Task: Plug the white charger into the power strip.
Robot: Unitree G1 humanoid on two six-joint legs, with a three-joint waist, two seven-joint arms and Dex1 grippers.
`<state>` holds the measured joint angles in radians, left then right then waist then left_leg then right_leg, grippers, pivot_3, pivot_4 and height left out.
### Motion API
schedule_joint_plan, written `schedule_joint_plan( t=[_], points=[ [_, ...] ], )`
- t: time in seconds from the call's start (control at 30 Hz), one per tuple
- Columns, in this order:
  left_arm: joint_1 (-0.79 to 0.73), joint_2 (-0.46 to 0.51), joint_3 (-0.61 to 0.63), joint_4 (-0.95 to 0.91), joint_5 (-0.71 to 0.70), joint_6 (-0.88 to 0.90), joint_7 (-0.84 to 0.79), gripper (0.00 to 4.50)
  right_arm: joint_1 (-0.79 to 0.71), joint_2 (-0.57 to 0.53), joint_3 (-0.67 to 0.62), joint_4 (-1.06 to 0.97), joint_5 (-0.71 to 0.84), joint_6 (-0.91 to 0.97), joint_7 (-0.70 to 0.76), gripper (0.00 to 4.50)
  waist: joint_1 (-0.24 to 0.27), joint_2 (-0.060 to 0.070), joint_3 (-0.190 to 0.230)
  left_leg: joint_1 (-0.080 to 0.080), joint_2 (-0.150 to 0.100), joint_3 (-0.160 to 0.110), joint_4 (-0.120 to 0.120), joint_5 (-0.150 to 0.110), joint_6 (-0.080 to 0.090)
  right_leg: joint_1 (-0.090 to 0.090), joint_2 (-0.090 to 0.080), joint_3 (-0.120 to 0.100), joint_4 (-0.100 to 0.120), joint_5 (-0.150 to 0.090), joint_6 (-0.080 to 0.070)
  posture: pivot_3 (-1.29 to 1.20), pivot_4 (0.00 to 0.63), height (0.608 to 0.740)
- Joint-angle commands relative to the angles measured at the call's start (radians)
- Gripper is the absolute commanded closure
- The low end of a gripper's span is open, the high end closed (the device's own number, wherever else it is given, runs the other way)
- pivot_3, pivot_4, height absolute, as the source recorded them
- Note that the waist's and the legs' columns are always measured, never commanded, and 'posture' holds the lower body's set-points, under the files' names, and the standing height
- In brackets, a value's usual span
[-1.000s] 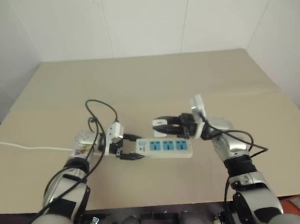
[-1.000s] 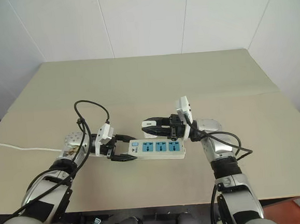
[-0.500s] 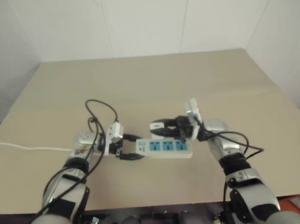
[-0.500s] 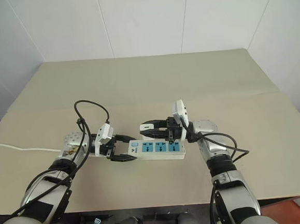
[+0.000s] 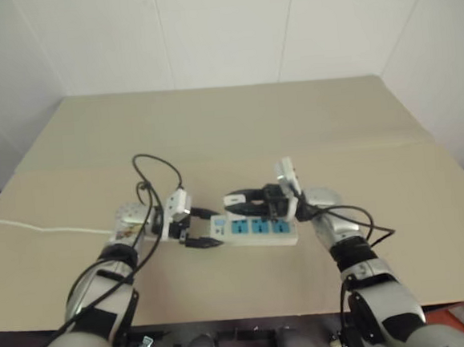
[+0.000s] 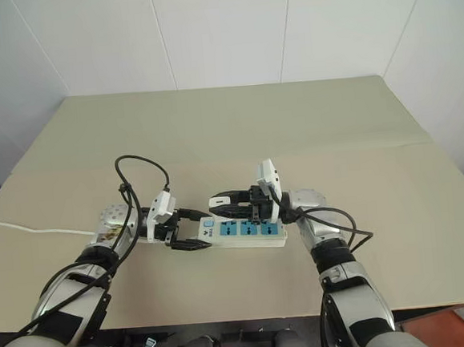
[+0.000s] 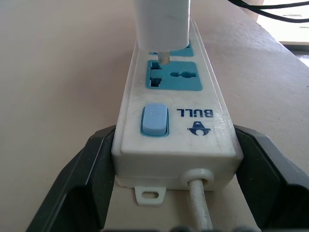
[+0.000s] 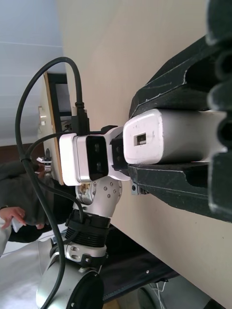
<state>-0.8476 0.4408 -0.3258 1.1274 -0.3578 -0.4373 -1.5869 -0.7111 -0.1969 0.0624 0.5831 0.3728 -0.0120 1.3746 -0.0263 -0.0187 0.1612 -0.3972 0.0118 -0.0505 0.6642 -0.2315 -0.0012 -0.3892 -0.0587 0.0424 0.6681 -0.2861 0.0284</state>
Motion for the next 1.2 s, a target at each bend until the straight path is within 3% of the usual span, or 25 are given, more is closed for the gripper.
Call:
schedule_joint_plan(
  t=[0.03,1.2],
  points=[
    [0.037,-0.006,-0.06,0.023,0.047,0.014,-0.028,1.24,-0.027,0.004,-0.006,-0.003,0.0,-0.028,0.006,3.38,0.0,0.0,0.0,0.0,0.0,0.0,0.0,0.0,0.0,0.0,0.0,0.0,0.0,0.0,0.0,0.0,0.15,0.74],
    [0.03,-0.009,-0.061,0.029,0.049,0.008,-0.028,1.24,-0.014,-0.007,-0.008,0.085,-0.031,-0.073,-0.004,3.38,0.0,0.0,0.0,0.0,0.0,0.0,0.0,0.0,0.0,0.0,0.0,0.0,0.0,0.0,0.0,0.0,0.15,0.74]
  ],
)
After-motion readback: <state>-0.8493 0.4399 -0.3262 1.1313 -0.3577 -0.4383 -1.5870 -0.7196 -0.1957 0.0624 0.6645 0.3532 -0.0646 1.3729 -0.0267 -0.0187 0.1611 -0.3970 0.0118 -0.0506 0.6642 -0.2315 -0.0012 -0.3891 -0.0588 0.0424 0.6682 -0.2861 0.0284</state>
